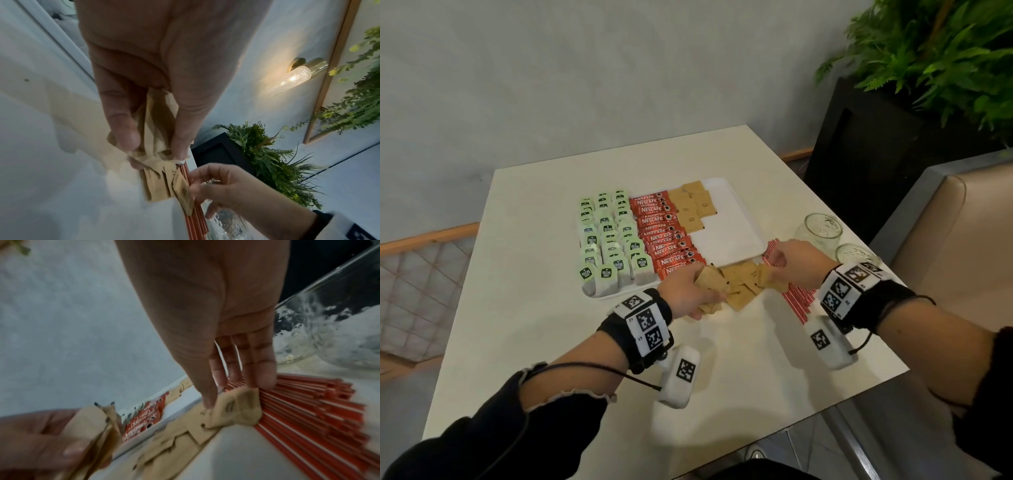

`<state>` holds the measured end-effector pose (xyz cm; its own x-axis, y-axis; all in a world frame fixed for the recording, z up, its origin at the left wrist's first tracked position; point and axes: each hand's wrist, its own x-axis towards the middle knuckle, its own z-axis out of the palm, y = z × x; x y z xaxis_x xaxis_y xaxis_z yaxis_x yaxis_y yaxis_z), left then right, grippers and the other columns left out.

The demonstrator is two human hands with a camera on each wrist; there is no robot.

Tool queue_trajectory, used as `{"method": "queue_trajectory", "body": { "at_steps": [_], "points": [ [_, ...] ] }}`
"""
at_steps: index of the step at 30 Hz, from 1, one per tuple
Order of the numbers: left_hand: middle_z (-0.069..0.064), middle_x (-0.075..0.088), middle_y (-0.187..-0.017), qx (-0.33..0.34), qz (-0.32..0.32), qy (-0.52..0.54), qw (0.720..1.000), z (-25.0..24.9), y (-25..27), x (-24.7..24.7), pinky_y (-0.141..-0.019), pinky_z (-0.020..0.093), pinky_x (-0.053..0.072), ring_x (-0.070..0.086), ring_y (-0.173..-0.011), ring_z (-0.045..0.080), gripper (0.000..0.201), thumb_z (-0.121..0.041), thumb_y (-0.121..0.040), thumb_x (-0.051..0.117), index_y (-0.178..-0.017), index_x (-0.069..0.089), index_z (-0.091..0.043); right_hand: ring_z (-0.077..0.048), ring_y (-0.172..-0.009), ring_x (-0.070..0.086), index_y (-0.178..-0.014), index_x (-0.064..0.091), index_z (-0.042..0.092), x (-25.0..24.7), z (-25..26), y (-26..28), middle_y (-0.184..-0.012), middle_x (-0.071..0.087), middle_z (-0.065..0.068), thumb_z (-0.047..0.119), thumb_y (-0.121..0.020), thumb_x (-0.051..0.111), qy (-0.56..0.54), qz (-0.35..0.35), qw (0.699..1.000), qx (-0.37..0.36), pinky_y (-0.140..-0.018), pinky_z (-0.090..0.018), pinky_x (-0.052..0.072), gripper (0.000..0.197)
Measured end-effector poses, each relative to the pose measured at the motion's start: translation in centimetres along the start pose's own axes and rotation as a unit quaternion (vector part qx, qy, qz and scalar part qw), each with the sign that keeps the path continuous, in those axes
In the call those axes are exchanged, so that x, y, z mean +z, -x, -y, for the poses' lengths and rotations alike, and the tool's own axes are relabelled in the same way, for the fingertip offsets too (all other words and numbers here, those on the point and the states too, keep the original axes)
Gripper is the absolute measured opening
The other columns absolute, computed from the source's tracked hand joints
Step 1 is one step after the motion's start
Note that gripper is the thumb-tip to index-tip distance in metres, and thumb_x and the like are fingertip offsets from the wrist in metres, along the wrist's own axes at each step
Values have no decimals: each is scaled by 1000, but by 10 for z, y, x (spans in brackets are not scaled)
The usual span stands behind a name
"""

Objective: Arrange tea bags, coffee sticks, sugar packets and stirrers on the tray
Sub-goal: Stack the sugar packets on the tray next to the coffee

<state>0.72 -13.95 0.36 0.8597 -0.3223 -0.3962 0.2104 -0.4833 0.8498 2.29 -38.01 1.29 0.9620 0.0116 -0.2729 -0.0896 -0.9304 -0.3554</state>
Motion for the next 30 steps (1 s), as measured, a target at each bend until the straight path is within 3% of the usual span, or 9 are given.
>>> {"method": "queue_trajectory", "body": {
  "at_steps": [2,6,8,10,14,20,24,27,30],
  "points": [
    [5,68,-100,-4,-4,-2,1000,0,-2,-2,-66,36,60,67,-84,19,38,-20,-77,82,-109,61,-16,-16,-74,58,-102,67,3,6,0,0,-99,67,-16,25,-79,70,52,35,998,7,-68,-32,54,32],
    [6,66,-107,-10,-28,13,999,-4,-6,-3,-64,35,61,68,-93,24,39,-16,-80,79,-113,58,-16,-14,-70,60,-91,61,11,10,3,-6,-87,63,-3,30,-74,77,80,38,996,11,-62,-25,54,31],
    [4,65,-109,-3,-47,23,999,-5,-7,-4,-63,33,60,67,-96,24,38,-16,-83,76,-115,56,-17,-12,-56,51,-75,59,9,10,4,-9,-70,59,-1,28,-74,77,80,56,995,3,-48,-20,42,27],
    [3,63,-107,1,-70,31,997,-5,-9,-5,-63,34,60,65,-95,23,36,-17,-85,74,-115,54,-17,-10,-55,44,-67,53,13,8,5,-9,-65,51,2,26,-74,78,78,64,995,-10,-48,-19,34,28],
    [8,63,-109,0,-106,48,993,-8,-13,-12,-62,33,57,66,-93,26,34,-21,-86,73,-114,52,-17,-12,-71,53,-82,60,14,-7,13,-8,-77,54,7,19,-76,74,26,62,996,-64,-57,-20,39,17],
    [10,66,-112,-3,-104,139,985,-22,-19,-21,-64,39,61,69,-94,28,40,-18,-86,73,-120,53,-13,-19,-68,69,-83,57,7,-22,53,-13,-69,66,-6,0,-79,70,-227,149,955,-122,-56,-27,55,16],
    [6,67,-107,7,-100,191,977,-25,-22,-32,-62,35,61,69,-88,20,32,-14,-89,70,-117,56,-13,-14,-62,64,-86,69,4,-29,68,-30,-68,68,-7,9,-81,76,-266,163,941,-134,-60,-24,56,10],
    [5,69,-108,6,-84,227,970,-26,-25,-43,-67,37,61,70,-94,20,25,-14,-91,68,-114,60,-15,-11,-58,63,-86,72,7,-32,75,-43,-65,67,-4,14,-84,74,-275,157,938,-140,-60,-22,55,8],
    [5,72,-112,7,-52,259,964,-27,-30,-52,-75,41,61,70,-101,22,23,-17,-92,66,-115,65,-17,-14,-60,61,-93,70,3,-32,79,-56,-73,67,-9,12,-78,79,-297,135,936,-133,-58,-22,54,20]
  ]
}}
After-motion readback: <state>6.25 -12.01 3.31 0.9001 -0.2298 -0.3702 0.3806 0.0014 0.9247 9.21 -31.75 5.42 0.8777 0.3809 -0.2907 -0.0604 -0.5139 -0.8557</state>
